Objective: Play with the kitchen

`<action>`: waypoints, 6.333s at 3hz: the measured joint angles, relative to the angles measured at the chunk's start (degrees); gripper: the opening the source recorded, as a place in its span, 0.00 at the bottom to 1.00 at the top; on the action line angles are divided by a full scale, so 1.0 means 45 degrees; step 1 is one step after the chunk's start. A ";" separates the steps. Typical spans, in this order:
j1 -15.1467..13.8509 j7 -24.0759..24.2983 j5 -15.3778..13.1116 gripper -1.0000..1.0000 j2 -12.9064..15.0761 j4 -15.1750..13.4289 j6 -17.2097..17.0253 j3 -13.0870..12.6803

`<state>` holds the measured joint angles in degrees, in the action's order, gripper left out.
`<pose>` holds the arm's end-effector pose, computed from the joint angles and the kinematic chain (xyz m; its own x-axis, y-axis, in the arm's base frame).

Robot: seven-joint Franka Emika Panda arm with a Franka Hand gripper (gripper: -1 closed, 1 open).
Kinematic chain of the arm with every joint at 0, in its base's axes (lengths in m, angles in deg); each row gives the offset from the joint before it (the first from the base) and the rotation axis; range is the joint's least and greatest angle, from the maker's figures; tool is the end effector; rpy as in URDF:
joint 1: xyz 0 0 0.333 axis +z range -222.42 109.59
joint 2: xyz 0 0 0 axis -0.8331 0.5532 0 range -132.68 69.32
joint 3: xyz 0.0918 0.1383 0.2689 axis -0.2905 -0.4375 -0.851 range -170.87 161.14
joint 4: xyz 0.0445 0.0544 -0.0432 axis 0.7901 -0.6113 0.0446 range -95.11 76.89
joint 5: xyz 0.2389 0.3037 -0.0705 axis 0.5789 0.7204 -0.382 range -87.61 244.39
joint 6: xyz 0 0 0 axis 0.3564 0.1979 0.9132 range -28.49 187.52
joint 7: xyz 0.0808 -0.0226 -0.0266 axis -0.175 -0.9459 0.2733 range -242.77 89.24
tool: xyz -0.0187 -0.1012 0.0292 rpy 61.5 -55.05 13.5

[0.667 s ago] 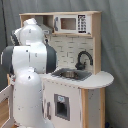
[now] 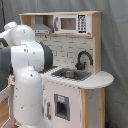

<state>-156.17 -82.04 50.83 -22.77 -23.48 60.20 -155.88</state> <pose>0.3668 0.3492 0.5840 0.5486 0.8151 -0.1862 0.8061 -0.4566 0.3764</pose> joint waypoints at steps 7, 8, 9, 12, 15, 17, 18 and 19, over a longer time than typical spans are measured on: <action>0.7108 0.2459 -0.3186 1.00 -0.2518 -0.0408 -0.2114 0.0036; 0.8012 0.2502 -0.4048 1.00 -0.2938 -0.0249 -0.2336 0.0046; 0.8578 0.2474 -0.5076 1.00 -0.3717 -0.0226 -0.2328 0.0075; 0.8830 0.1906 -0.6595 1.00 -0.7111 0.1593 -0.1954 0.0097; 0.8776 0.3604 -0.7852 1.00 -0.9527 0.3798 -0.0605 0.0366; 0.8614 0.6588 -0.8449 1.00 -1.0581 0.3970 0.0555 0.0499; 0.8554 0.8095 -0.8855 1.00 -1.0932 0.3965 0.0855 0.0500; 0.8527 0.9403 -0.9230 1.00 -1.1156 0.3943 0.0983 0.0500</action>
<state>-117.80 -39.73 9.29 -72.98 -5.74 64.62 -153.63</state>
